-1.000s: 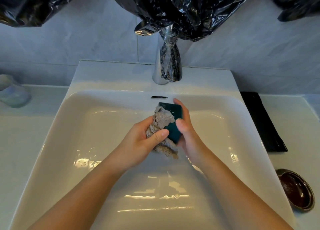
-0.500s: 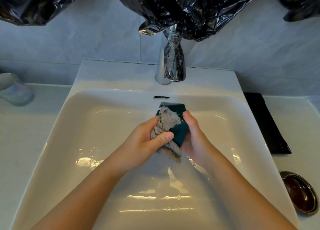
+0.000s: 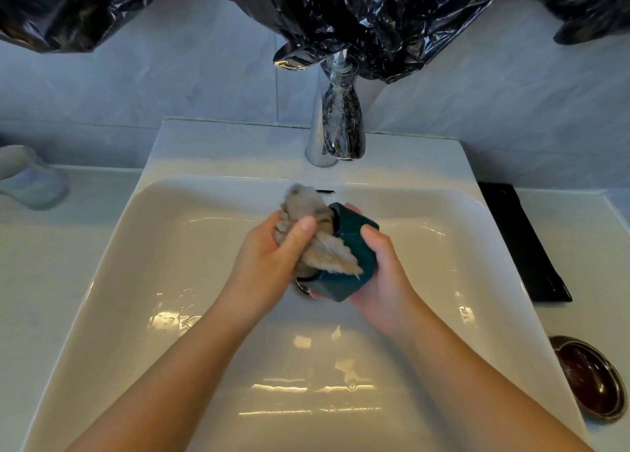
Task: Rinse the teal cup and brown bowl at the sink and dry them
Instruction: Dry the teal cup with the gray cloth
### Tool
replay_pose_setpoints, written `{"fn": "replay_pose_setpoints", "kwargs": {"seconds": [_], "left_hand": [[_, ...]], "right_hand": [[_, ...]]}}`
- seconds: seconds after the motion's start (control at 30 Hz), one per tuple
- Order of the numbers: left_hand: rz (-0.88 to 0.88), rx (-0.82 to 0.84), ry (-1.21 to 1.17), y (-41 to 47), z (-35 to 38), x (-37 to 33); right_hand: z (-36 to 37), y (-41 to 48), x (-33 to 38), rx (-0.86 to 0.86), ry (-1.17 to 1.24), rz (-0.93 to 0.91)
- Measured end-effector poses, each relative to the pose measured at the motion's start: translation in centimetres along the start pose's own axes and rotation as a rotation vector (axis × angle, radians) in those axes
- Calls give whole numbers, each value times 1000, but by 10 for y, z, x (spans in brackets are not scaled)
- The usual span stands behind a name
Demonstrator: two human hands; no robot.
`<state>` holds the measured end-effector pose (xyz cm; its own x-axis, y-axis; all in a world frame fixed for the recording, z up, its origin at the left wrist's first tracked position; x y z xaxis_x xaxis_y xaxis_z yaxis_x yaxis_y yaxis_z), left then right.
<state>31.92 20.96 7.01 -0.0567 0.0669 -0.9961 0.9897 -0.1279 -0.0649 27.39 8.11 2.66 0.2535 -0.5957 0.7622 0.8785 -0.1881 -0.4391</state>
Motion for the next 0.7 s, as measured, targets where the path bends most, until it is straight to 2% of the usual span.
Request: {"fn": "replay_pose_setpoints", "kwargs": {"seconds": [0.07,0.13,0.2,0.37,0.43,0.47,0.6,0.63,0.7], "left_hand": [[120,-216,127,8,-14,-9],[191,-313,243,10,-19,-11],[224,-260,288,9,-16,-9],[347,137,297,-11,8,-12],[353,132,293,-11,12,-12],[410,89,319,-8,11,-14],[803,17,567,-3,4,-25],[811,22,554,-4,2,-25],[699,-32,449,-5,-4,-27]], "right_hand": [[-1,-1,1,10,41,58],[-2,-2,1,22,62,78],[0,-2,0,43,74,72],[-1,0,2,27,85,44],[-1,1,1,20,86,70],[0,0,1,30,86,78],[3,-1,1,77,93,69],[2,-1,1,75,80,70],[1,-1,-2,75,42,81]]}}
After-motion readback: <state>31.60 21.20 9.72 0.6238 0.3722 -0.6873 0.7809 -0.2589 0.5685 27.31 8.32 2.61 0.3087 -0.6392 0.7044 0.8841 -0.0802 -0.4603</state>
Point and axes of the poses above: each hand's wrist, its own y-axis towards the middle knuckle, its own z-axis out of the palm, x = y × z, the point moved 5 cm from there along y, towards the middle knuckle, and after that the axes turned 15 degrees about -x, right-handed, at the moved point
